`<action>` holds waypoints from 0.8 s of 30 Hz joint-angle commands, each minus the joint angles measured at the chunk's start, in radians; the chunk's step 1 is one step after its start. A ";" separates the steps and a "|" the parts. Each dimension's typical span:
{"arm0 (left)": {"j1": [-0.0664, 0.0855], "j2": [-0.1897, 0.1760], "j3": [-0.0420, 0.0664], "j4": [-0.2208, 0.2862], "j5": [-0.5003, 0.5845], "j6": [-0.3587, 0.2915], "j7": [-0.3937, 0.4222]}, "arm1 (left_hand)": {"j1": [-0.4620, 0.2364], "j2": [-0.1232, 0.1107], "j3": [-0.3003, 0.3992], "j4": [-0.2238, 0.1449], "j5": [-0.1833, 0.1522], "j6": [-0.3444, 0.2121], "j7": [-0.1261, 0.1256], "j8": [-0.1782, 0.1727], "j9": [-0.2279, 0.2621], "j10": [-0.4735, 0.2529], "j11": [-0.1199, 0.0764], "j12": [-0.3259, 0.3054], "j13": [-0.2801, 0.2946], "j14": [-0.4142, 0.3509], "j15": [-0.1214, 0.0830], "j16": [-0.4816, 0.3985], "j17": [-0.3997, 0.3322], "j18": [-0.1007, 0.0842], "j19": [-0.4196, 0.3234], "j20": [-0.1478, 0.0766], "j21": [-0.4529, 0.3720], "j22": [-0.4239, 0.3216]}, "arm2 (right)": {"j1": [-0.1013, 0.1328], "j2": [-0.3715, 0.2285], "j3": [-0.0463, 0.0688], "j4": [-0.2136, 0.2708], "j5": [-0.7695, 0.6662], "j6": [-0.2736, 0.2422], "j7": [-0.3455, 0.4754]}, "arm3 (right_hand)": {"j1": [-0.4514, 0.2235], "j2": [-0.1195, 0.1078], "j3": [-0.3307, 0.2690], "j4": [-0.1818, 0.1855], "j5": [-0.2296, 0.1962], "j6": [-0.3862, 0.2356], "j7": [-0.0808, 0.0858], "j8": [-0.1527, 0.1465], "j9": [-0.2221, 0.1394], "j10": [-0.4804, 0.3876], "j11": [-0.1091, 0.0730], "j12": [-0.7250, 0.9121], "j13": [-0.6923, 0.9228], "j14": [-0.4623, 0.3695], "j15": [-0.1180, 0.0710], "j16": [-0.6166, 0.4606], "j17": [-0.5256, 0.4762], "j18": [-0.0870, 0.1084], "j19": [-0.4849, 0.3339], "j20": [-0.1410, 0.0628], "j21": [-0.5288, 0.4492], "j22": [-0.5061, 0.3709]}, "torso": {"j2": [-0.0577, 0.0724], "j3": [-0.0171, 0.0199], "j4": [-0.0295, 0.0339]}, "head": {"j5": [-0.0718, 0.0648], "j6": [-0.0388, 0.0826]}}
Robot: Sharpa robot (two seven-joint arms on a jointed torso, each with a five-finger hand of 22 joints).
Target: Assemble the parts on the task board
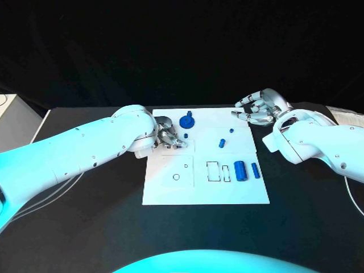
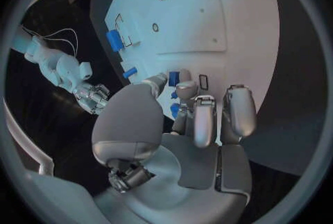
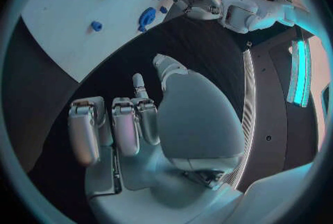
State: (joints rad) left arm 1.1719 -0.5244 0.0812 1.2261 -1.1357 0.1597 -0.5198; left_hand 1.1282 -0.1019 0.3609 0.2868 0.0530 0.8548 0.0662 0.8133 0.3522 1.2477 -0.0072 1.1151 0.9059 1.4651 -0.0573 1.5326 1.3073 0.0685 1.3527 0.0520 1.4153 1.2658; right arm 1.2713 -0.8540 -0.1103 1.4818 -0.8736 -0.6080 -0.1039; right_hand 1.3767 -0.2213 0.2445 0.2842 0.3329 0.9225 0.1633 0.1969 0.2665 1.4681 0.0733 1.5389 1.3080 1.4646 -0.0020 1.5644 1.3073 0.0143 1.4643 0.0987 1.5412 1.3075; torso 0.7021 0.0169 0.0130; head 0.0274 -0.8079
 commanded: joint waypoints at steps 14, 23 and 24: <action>-0.003 -0.009 0.001 0.026 0.083 -0.043 0.012 | 0.117 -0.059 0.391 -0.082 -0.002 -0.027 -0.004 0.032 0.015 -0.013 -0.003 0.000 -0.035 0.081 -0.009 -0.003 0.186 0.007 -0.006 -0.006 -0.005 -0.008 | -0.002 0.001 0.000 -0.001 -0.010 0.017 0.003 | -0.008 0.003 0.000 0.001 0.003 -0.011 0.000 0.007 -0.001 0.065 0.006 -0.006 0.229 0.101 0.006 -0.003 0.241 -0.006 0.093 0.007 -0.005 0.243 | 0.001 -0.0002 -0.0005 | -0.002 -0.003; -0.004 -0.030 0.008 0.046 0.179 -0.051 0.016 | 0.108 -0.036 0.478 -0.141 -0.003 -0.053 0.008 0.064 0.036 -0.024 0.006 -0.013 -0.062 0.077 -0.001 -0.007 0.177 0.010 -0.019 -0.001 -0.014 -0.020 | -0.004 0.000 0.000 -0.002 -0.010 0.022 0.007 | -0.009 0.003 0.000 0.001 0.004 -0.011 0.000 0.007 -0.001 0.066 0.006 -0.005 0.230 0.101 0.006 -0.003 0.242 -0.006 0.093 0.007 -0.004 0.244 | 0.000 0.0001 0.0002 | -0.007 -0.004; -0.004 -0.033 0.010 0.047 0.189 -0.048 0.016 | 0.107 -0.034 0.480 -0.143 -0.003 -0.055 0.008 0.066 0.037 -0.025 0.007 -0.014 -0.064 0.076 0.000 -0.008 0.176 0.010 -0.020 -0.001 -0.015 -0.022 | -0.004 0.000 0.000 -0.002 -0.010 0.022 0.007 | -0.009 0.003 0.000 0.001 0.004 -0.011 0.000 0.007 -0.001 0.066 0.006 -0.005 0.230 0.101 0.006 -0.003 0.242 -0.006 0.093 0.007 -0.004 0.244 | -0.001 0.0003 0.0001 | -0.007 -0.004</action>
State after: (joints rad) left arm 1.1683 -0.5550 0.0899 1.2703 -1.0186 0.1185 -0.5188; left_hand 1.2263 -0.1505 0.7029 0.2786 0.0509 0.8040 0.0733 0.8748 0.3816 1.2255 -0.0035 1.1057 0.8430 1.4686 -0.0606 1.5287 1.3073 0.0686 1.3379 0.0519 1.4055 1.2448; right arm 1.2680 -0.8540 -0.1103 1.4793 -0.8736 -0.6023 -0.1048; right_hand 1.3767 -0.2213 0.2445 0.2843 0.3329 0.9163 0.1625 0.2009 0.2666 1.4682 0.0733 1.5389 1.3077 1.4646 -0.0020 1.5643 1.3074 0.0143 1.4643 0.0988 1.5412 1.3074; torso 0.7025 0.0166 0.0126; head 0.0215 -0.8119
